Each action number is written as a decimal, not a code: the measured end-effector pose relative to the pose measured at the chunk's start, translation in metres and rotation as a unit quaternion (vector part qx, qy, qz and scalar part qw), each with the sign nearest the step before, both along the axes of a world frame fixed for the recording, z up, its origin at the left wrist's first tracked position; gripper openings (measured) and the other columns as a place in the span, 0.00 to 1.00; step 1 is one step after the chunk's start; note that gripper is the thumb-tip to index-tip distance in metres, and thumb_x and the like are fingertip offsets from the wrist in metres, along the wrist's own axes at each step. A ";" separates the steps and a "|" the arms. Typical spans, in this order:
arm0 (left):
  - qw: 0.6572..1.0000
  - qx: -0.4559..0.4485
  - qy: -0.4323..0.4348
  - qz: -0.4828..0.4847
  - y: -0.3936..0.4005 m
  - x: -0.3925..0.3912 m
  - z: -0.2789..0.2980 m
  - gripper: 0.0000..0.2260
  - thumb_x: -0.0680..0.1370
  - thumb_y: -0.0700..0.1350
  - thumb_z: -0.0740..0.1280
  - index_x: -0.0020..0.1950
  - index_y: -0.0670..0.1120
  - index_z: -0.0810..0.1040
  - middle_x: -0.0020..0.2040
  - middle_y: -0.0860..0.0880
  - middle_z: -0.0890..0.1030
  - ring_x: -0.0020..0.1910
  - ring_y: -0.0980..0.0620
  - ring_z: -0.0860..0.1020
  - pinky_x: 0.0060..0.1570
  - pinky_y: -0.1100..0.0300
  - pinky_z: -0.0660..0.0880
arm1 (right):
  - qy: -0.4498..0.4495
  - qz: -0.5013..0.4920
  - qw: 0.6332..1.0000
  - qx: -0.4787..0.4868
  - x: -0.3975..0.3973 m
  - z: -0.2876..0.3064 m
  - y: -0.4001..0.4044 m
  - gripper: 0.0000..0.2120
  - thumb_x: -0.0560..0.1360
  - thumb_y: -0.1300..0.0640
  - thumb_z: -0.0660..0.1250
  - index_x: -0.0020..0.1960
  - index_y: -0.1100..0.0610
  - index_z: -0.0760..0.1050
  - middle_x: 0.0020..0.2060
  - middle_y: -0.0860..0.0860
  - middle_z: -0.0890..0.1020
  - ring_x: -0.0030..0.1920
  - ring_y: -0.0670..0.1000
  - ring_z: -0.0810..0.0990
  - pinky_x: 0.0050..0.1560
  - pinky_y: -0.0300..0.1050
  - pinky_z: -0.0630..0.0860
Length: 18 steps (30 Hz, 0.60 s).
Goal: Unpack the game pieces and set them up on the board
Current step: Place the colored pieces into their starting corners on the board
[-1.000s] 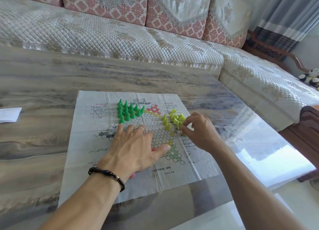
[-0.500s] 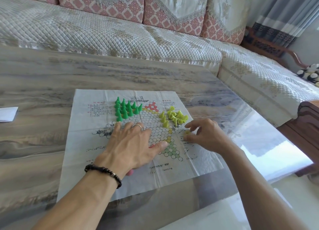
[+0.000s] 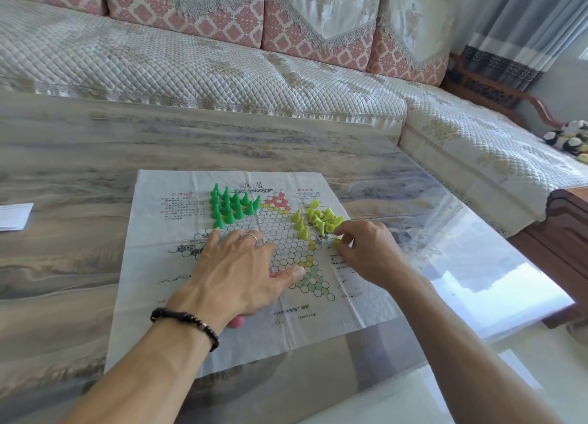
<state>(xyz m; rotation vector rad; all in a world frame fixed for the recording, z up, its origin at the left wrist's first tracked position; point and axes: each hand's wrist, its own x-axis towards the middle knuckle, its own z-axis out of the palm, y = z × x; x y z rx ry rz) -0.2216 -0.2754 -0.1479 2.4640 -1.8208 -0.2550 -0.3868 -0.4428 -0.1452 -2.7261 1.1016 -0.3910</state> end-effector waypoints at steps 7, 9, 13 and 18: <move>1.000 -0.004 -0.002 0.001 0.000 0.000 0.000 0.42 0.67 0.76 0.37 0.62 0.53 0.74 0.72 0.47 0.68 0.69 0.47 0.67 0.71 0.40 0.56 | 0.020 -0.010 0.999 0.027 0.007 0.011 0.005 0.10 0.74 0.48 0.67 0.52 0.50 0.82 0.39 0.46 0.83 0.40 0.48 0.80 0.45 0.48 0.78; 1.000 -0.001 0.001 0.004 0.000 0.000 -0.001 0.41 0.68 0.76 0.38 0.64 0.53 0.73 0.73 0.46 0.67 0.70 0.46 0.66 0.71 0.40 0.56 | 0.011 -0.026 0.999 0.026 0.011 0.010 0.006 0.09 0.75 0.47 0.68 0.45 0.51 0.83 0.37 0.49 0.82 0.38 0.50 0.80 0.43 0.48 0.79; 1.000 -0.005 0.012 0.004 0.001 0.000 -0.001 0.41 0.68 0.76 0.38 0.63 0.54 0.74 0.75 0.47 0.63 0.72 0.46 0.63 0.72 0.40 0.54 | 0.024 -0.038 0.999 0.031 0.018 0.010 0.006 0.06 0.73 0.59 0.67 0.46 0.54 0.83 0.38 0.49 0.82 0.40 0.52 0.81 0.43 0.49 0.80; 1.000 -0.005 0.018 0.003 0.003 0.001 -0.002 0.39 0.69 0.76 0.39 0.63 0.55 0.73 0.76 0.47 0.61 0.73 0.46 0.61 0.72 0.40 0.53 | 0.059 -0.015 0.997 0.043 0.019 0.010 0.003 0.16 0.73 0.67 0.61 0.55 0.58 0.82 0.48 0.55 0.84 0.48 0.54 0.82 0.50 0.52 0.80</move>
